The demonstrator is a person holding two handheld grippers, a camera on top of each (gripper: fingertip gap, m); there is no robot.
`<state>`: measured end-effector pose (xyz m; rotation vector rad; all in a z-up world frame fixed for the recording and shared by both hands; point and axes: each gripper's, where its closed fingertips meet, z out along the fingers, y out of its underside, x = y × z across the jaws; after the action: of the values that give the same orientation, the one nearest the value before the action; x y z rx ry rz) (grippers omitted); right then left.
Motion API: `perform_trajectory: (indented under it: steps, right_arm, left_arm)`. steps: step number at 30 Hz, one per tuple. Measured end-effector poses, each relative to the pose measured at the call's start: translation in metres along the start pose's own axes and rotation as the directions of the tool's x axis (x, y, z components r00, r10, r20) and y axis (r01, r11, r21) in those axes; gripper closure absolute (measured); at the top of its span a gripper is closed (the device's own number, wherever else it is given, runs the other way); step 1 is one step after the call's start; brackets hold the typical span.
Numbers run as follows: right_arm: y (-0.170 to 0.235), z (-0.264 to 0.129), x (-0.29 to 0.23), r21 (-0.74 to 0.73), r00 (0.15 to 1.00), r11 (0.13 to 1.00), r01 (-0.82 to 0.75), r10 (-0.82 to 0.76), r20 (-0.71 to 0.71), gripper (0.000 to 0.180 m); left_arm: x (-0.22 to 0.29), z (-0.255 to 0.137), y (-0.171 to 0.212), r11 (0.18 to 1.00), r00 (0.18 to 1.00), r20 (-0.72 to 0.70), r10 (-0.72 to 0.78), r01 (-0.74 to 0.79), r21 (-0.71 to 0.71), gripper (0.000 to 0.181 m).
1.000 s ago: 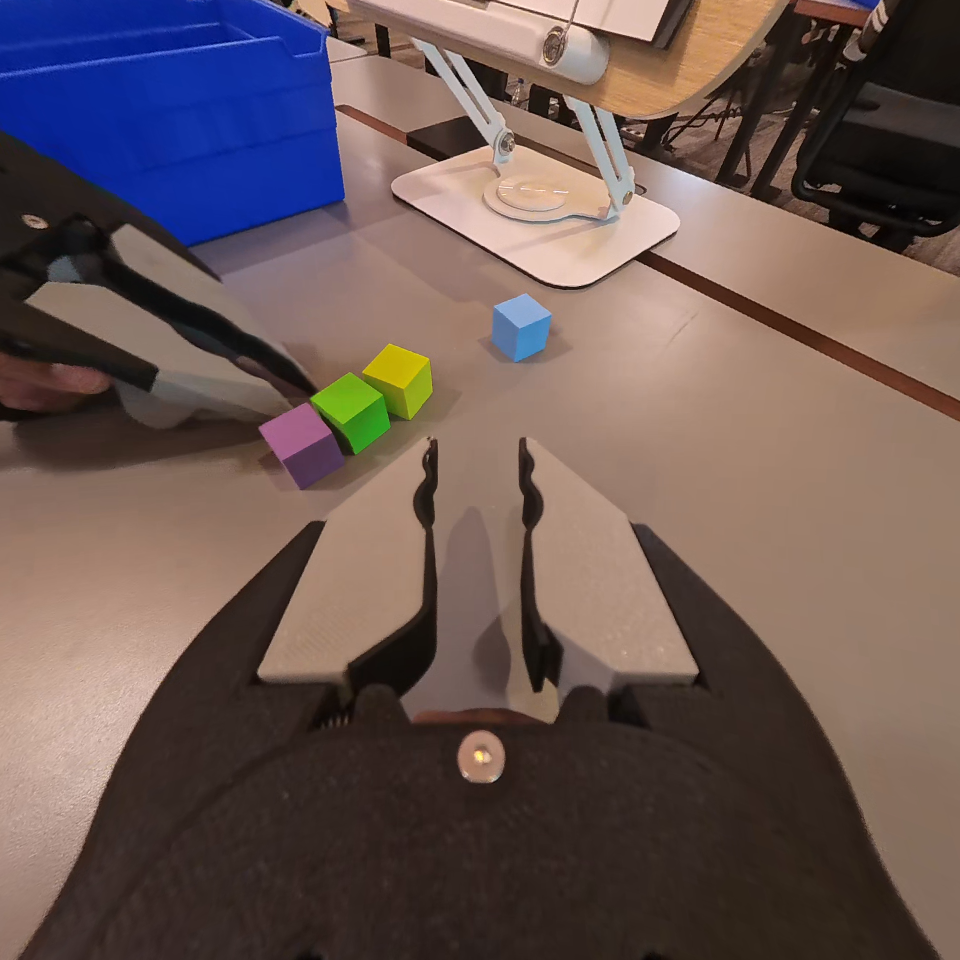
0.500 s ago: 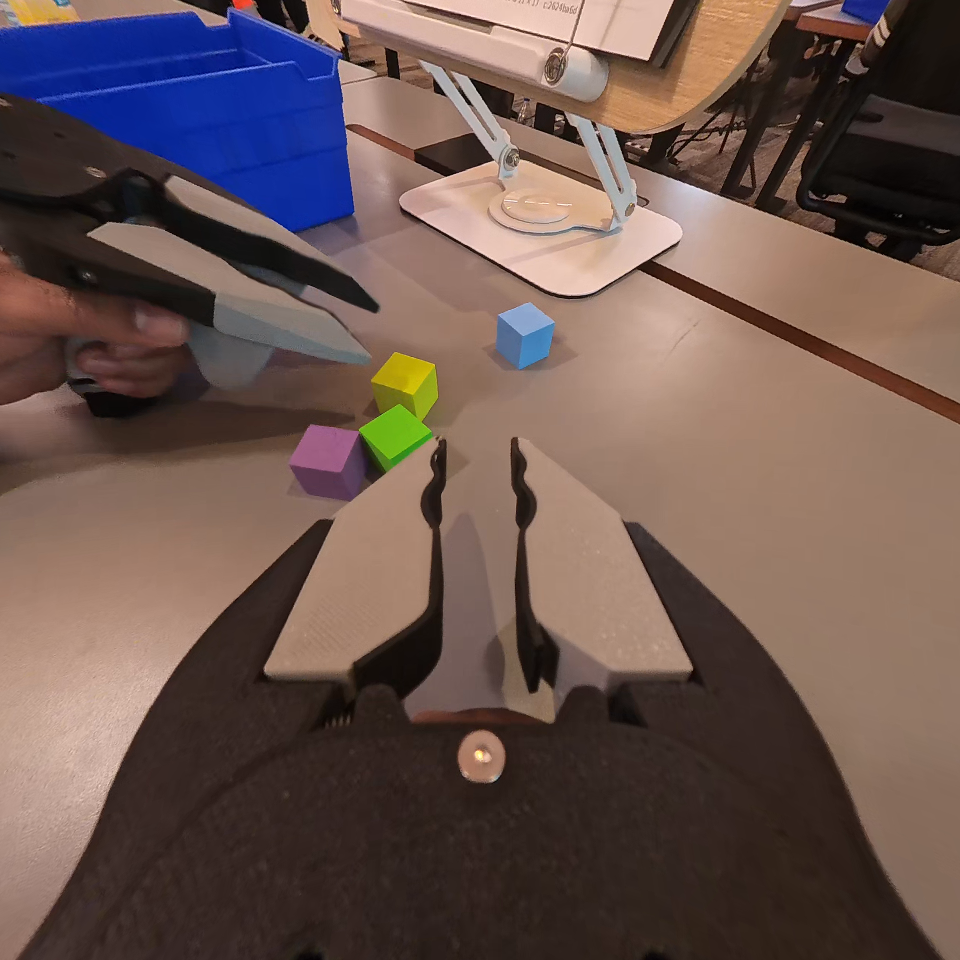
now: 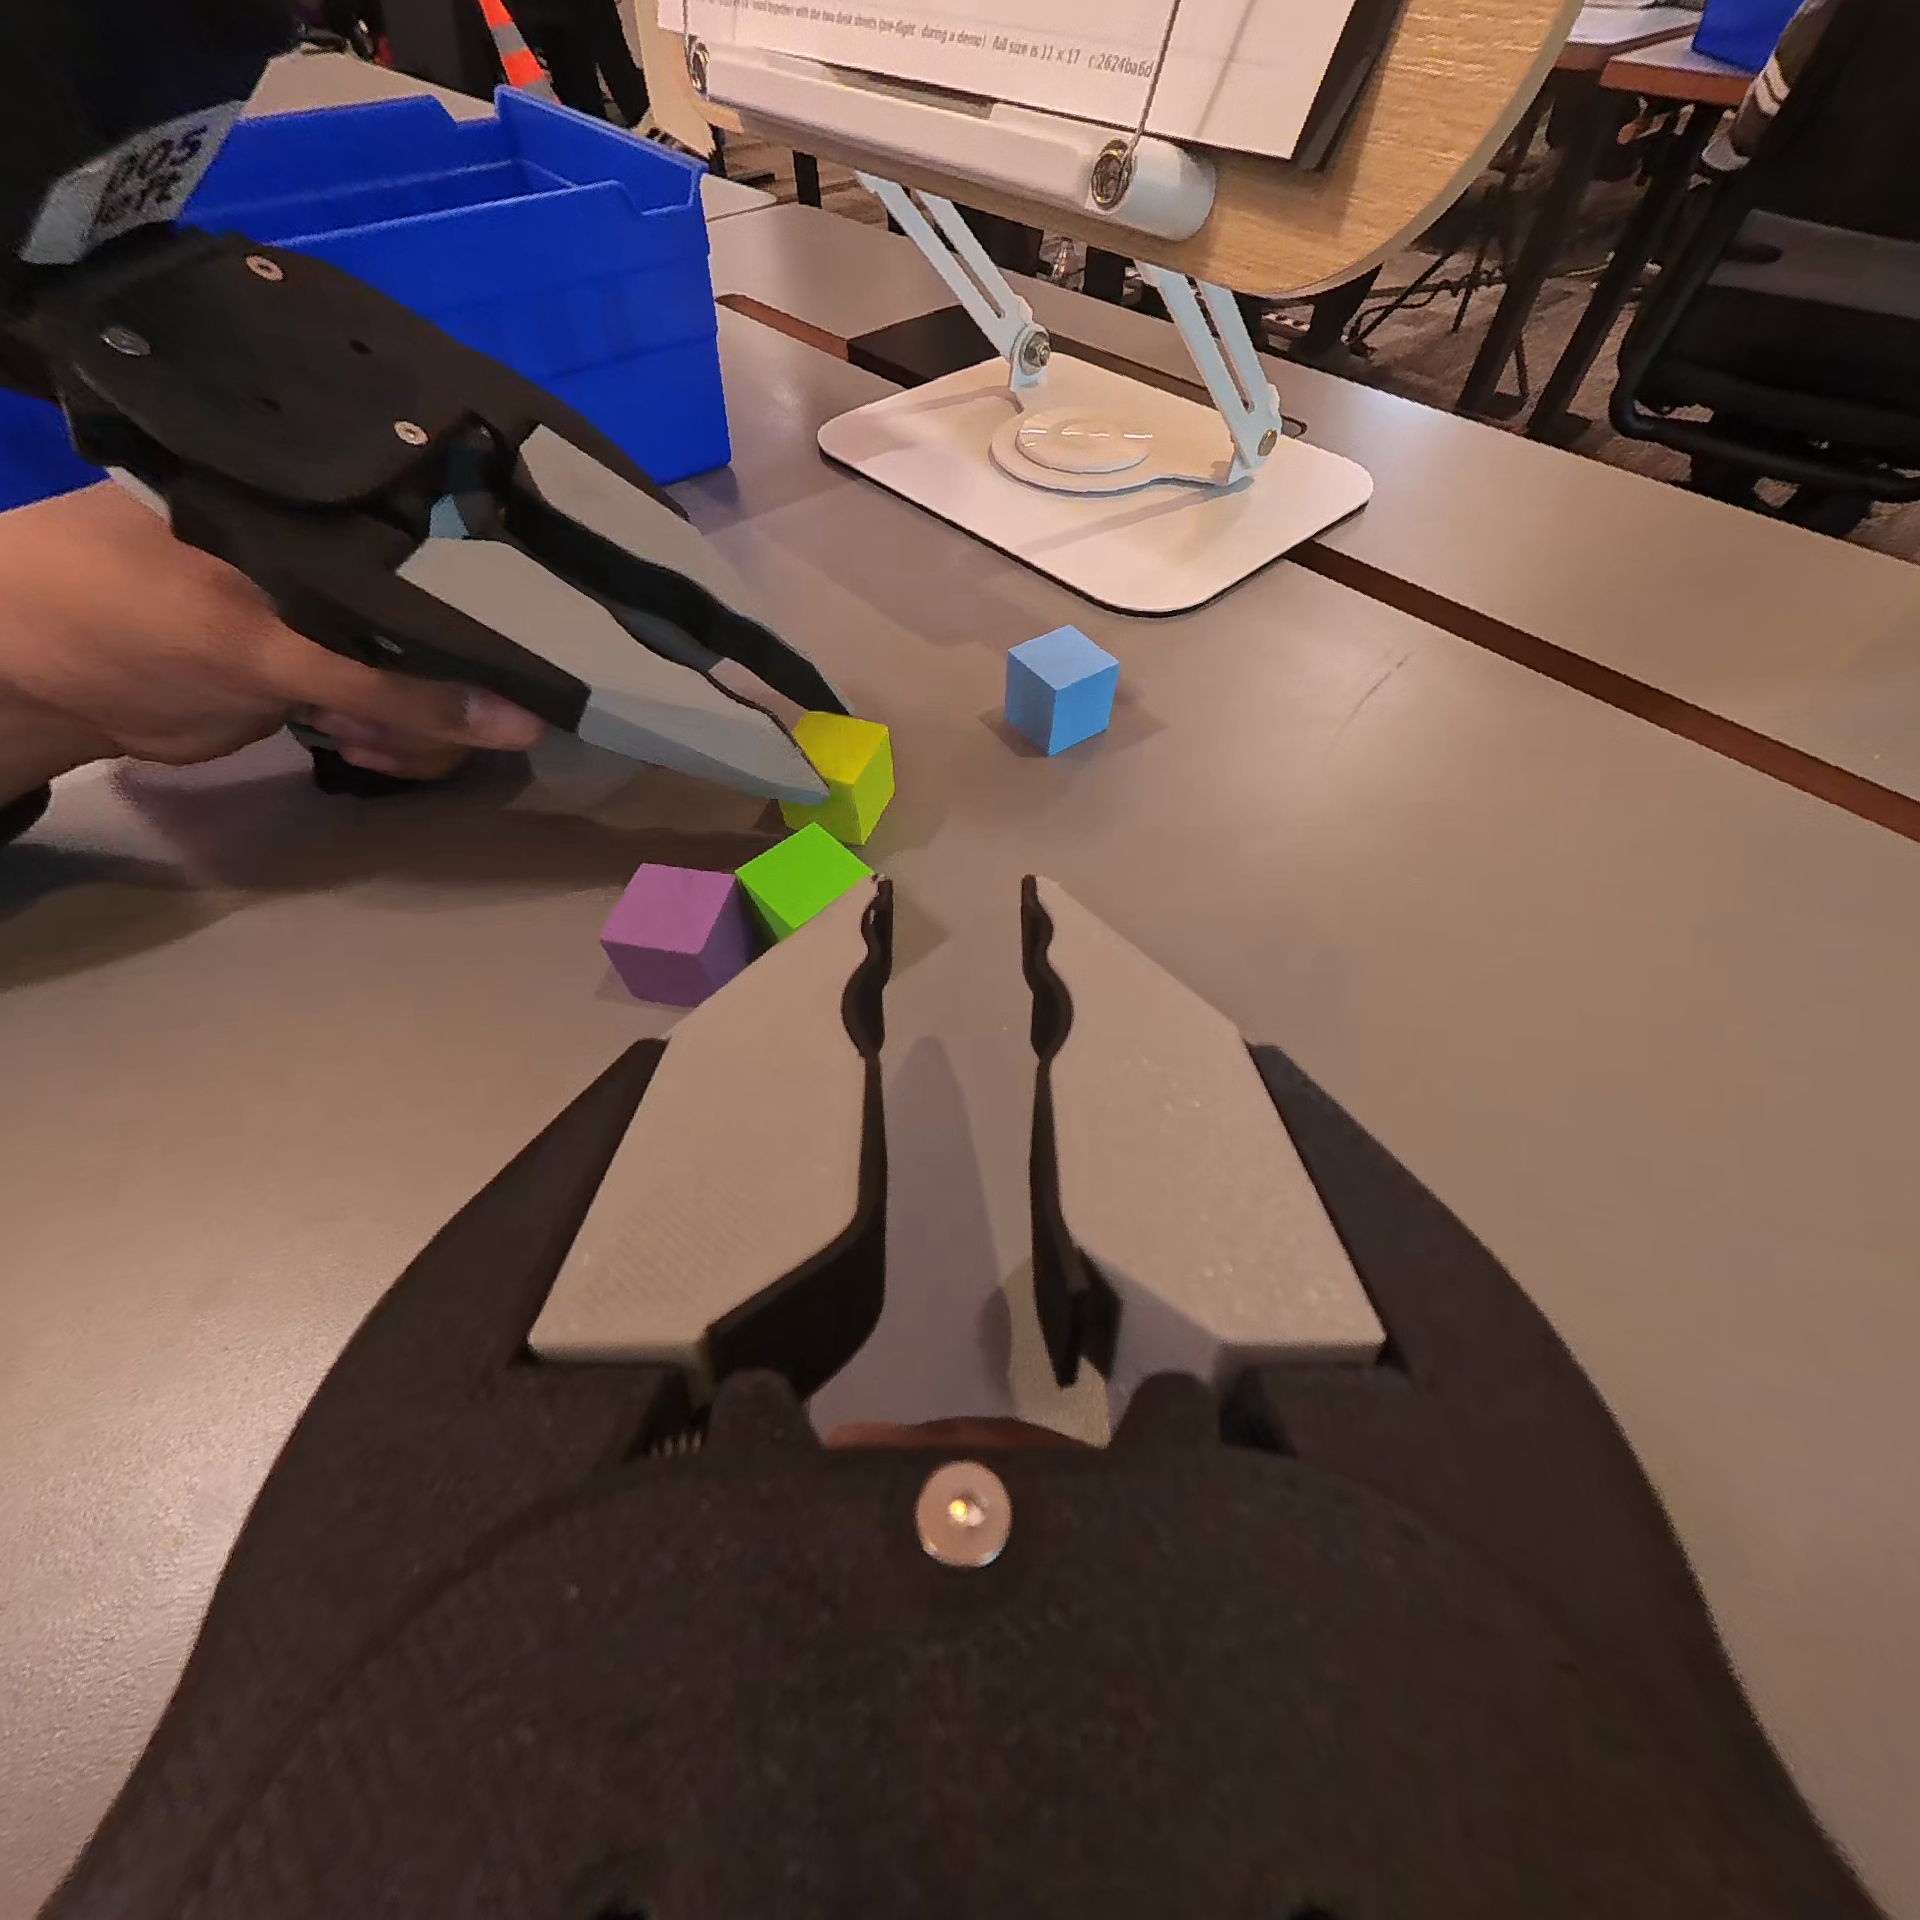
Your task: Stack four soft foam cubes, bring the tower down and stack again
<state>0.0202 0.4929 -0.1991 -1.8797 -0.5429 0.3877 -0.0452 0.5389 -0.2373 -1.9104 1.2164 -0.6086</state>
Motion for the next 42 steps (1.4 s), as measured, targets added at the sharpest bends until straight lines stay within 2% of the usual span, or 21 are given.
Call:
perform_trajectory:
  steps: [4, 8, 12, 16, 25, 31, 37, 42]
  right_arm:
    - [0.000, 0.000, -0.001, 0.005, 1.000, 1.000, -0.008, 0.008, 0.007, 0.158]
    - [-0.001, -0.001, -0.004, 0.009, 1.000, 1.000, -0.005, 0.004, 0.015, 0.158]
    - [-0.001, -0.001, -0.007, 0.007, 1.000, 1.000, 0.004, -0.004, 0.022, 0.159]
    - [-0.001, -0.002, -0.008, 0.009, 1.000, 1.000, 0.002, -0.002, 0.027, 0.160]
    - [0.000, -0.001, -0.008, 0.005, 1.000, 1.000, 0.005, -0.006, 0.021, 0.160]
    - [0.004, 0.002, -0.011, -0.025, 0.999, 0.999, 0.030, -0.030, 0.027, 0.153]
    - [0.007, 0.001, 0.019, -0.051, 0.983, 0.999, -0.015, 0.006, -0.184, 0.135]
    - [0.009, -0.004, 0.039, -0.055, 0.947, 0.998, -0.043, 0.023, -0.321, 0.133]
  left_arm:
    - [-0.003, -0.008, 0.005, 1.000, 1.000, 0.021, 0.014, -0.014, -0.003, 0.156]
    - [-0.008, -0.033, 0.010, 0.999, 0.998, 0.046, 0.046, -0.046, 0.009, 0.156]
    - [0.022, -0.072, -0.009, 0.993, 0.995, -0.087, 0.051, -0.041, 0.108, 0.156]
    - [0.060, -0.093, -0.005, 0.983, 0.969, -0.193, 0.157, -0.134, 0.124, 0.156]
    - [0.131, -0.083, 0.009, 0.965, 0.910, -0.321, 0.264, -0.246, 0.095, 0.156]
    - [0.139, -0.065, 0.032, 0.944, 0.892, -0.322, 0.317, -0.329, 0.016, 0.156]
    - [0.140, -0.055, 0.038, 0.946, 0.899, -0.313, 0.305, -0.324, -0.007, 0.155]
    - [0.140, -0.055, 0.039, 0.946, 0.898, -0.315, 0.307, -0.324, -0.001, 0.155]
